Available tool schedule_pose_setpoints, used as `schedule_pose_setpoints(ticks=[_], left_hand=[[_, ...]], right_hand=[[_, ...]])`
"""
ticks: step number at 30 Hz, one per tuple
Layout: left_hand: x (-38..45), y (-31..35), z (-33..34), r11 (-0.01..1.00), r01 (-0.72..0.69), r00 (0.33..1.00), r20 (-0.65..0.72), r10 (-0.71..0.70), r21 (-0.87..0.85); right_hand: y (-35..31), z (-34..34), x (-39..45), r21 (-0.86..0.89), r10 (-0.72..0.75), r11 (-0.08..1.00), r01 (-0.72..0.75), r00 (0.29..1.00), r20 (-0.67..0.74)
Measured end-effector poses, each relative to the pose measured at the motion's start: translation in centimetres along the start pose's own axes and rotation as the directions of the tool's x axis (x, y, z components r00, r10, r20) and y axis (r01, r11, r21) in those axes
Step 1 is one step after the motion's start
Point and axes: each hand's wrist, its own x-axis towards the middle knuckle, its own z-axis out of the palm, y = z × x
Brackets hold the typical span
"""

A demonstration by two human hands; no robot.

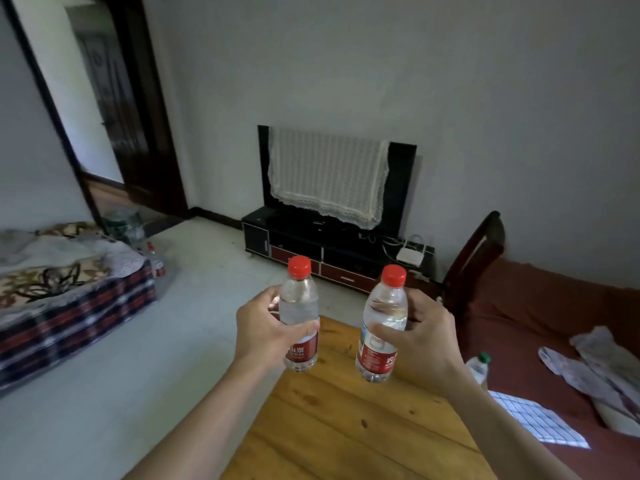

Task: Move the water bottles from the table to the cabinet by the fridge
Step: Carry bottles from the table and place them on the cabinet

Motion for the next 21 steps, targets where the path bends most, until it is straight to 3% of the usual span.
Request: schedule_pose_setpoints(ticks=[8,13,21], left_hand=[[1.1,-7.0,-17.2,0.994,0.11,0.98,-0.167,-0.105,0.02],[-1.0,-10.9,-26.6,0.982,0.177,0.943,-0.295,-0.152,0.06],[-6.0,-14.5,-37.5,0.952,0.297,0.8,-0.565,-0.203,0.077]], right_hand=[[-9.0,16.0,-0.6,0.043,-0.095,0.995,0.089,0.982,0.161],[-14.5,25.3,-1.5,0.133,-0.148,0.985,0.107,0.923,0.354],[-20.7,37.3,-2.0,0.331,-0.33,0.928,0.169,0.784,0.526]])
